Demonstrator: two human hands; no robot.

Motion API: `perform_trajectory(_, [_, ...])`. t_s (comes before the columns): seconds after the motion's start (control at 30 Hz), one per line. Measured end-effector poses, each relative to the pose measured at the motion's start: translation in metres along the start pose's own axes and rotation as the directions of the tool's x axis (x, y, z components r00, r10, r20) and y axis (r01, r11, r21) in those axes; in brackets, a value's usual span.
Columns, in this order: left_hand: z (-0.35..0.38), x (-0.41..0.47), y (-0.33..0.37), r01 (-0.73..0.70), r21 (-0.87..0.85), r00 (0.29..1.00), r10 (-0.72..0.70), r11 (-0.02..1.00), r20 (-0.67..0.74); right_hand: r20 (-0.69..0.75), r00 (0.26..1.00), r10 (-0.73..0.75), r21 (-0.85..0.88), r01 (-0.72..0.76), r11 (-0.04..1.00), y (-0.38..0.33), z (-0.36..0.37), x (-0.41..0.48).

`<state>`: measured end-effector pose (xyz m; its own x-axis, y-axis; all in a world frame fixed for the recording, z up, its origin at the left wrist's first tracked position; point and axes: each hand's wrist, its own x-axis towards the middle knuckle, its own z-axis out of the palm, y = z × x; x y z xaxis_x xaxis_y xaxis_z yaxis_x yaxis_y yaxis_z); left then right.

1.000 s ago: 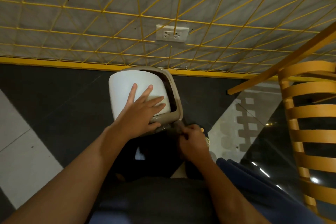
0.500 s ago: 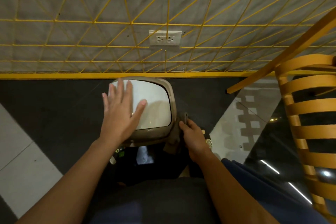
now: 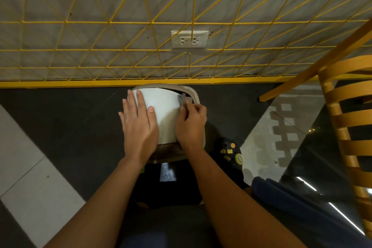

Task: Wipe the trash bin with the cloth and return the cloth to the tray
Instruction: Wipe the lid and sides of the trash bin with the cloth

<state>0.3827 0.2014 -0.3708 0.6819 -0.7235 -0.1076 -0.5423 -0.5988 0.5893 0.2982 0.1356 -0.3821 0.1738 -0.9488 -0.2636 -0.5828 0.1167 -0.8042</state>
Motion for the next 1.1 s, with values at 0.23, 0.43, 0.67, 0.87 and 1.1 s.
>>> perform_trajectory(0.23, [-0.006,0.002,-0.006,-0.016,-0.15,0.999,0.022,0.988,0.037,0.089,0.92,-0.381,-0.003,0.383,0.924,-0.006,0.007,-0.036])
perform_trajectory(0.43, [-0.009,0.002,-0.009,-0.024,-0.205,0.997,0.038,0.979,0.062,0.004,0.998,0.067,-0.076,-0.067,0.995,0.016,-0.004,0.012])
perform_trajectory(0.67, [-0.01,0.005,-0.007,-0.03,-0.063,0.997,0.035,0.998,0.076,0.116,0.935,-0.336,0.011,0.337,0.941,-0.008,-0.006,-0.02])
perform_trajectory(0.87, [-0.017,0.017,-0.014,-0.211,0.211,0.969,0.176,0.954,0.175,-0.041,0.995,0.089,0.163,-0.082,0.983,0.033,-0.043,-0.022])
perform_trajectory(1.1, [-0.028,0.027,-0.011,-0.309,0.308,0.94,0.241,0.9,0.24,-0.03,0.978,0.207,0.033,-0.206,0.978,0.076,-0.061,-0.025])
